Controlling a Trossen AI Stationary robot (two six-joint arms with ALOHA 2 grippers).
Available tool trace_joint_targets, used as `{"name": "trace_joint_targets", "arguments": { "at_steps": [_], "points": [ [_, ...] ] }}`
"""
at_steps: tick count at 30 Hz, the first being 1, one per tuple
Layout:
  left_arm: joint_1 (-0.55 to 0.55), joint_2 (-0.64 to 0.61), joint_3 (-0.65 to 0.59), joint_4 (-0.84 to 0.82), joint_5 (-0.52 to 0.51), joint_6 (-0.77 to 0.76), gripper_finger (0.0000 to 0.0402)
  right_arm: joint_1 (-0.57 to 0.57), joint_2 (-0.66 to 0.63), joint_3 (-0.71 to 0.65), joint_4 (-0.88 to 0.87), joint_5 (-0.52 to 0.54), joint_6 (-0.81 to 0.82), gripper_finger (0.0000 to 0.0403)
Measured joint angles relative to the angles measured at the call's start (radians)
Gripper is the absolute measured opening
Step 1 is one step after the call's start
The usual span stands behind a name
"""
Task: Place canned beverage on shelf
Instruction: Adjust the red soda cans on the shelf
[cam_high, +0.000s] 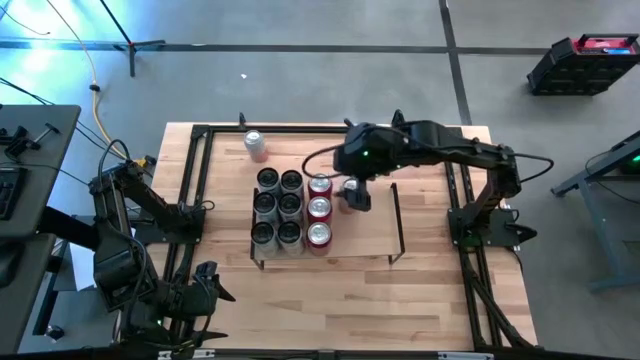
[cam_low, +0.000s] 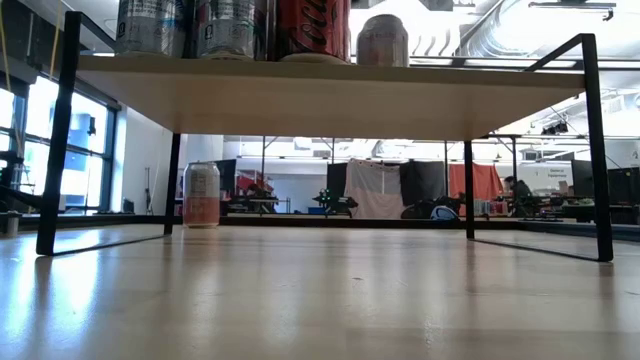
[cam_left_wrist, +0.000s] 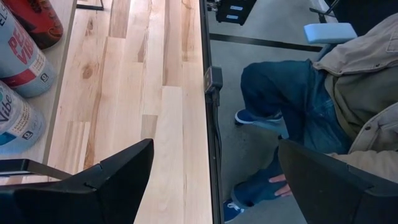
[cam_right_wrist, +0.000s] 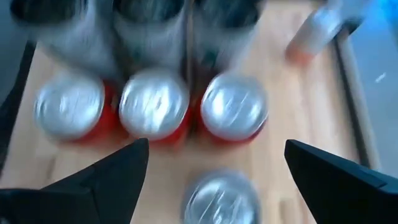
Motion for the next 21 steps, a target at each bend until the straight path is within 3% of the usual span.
{"name": "trace_joint_targets", "arguments": {
  "at_steps": [6,15,21],
  "points": [
    [0.0,0.0,0.0,0.0,0.0,0.0,0.0335,0.008,0.0,-0.019,0.141,-0.064,-0.034,0.0362],
    [0.0,0.0,0.0,0.0,0.0,0.0,0.0335,0.033,0.004,-0.208,0.264,-0.04,-0.019,0.0362],
    [0.0,0.0,0.0,0.0,0.0,0.0,0.0335,0.026,0.005,-0.223,0.312,-0.05,0.002,0.0362]
  ]
}}
